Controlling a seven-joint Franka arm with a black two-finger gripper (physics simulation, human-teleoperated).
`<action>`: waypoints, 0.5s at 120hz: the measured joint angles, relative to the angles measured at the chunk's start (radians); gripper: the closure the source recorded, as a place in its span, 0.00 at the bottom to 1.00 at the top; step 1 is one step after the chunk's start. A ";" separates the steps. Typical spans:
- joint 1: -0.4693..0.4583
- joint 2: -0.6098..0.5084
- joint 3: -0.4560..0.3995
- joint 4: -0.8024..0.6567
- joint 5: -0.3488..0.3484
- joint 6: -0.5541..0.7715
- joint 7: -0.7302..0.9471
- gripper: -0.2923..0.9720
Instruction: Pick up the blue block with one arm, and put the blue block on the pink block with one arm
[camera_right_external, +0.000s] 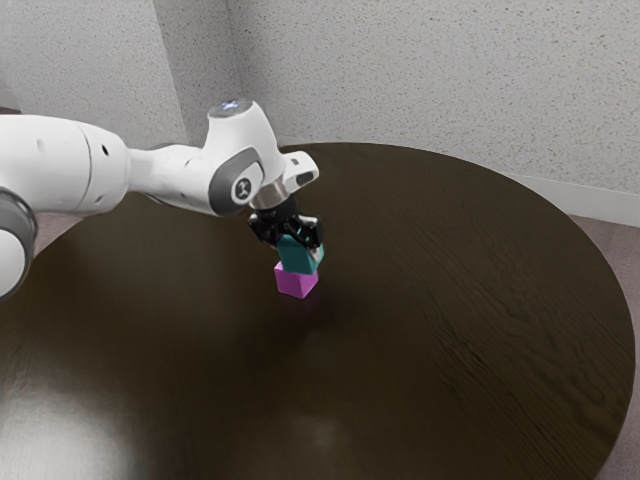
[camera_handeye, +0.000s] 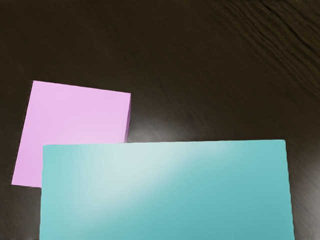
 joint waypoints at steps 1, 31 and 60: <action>0.001 -0.002 0.000 -0.001 0.000 0.000 0.000 0.50; 0.053 0.009 0.000 0.020 0.008 -0.002 0.007 0.51; 0.067 0.042 -0.001 0.052 0.019 -0.003 0.020 0.51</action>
